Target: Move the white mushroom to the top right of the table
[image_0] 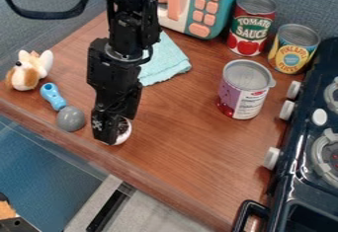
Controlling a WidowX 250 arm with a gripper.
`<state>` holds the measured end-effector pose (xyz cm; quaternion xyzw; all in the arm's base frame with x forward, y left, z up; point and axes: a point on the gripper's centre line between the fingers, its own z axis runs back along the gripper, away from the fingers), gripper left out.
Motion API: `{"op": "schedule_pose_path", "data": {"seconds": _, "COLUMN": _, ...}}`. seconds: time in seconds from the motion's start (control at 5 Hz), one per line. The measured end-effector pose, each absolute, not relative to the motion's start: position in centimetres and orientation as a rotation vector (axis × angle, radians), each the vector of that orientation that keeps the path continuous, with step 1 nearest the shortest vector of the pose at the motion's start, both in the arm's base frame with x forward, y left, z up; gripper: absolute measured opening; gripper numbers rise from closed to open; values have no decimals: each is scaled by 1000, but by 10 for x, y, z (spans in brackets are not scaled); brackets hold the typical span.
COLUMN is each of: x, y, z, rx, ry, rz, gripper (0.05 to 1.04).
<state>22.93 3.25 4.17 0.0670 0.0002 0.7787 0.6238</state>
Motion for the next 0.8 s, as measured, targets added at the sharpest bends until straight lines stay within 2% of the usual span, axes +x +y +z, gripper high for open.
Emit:
{"op": "schedule_pose_path", "data": {"seconds": 0.4, "x": 233, "y": 33, "z": 42, "rx": 143, "ry": -33, "rz": 1796, "gripper": 385}}
{"op": "schedule_pose_path", "data": {"seconds": 0.6, "x": 236, "y": 35, "z": 43, "rx": 135, "ry": -39, "rz": 1801, "gripper": 237}}
{"op": "schedule_pose_path", "data": {"seconds": 0.8, "x": 236, "y": 36, "z": 43, "rx": 136, "ry": -46, "rz": 1800, "gripper": 227}}
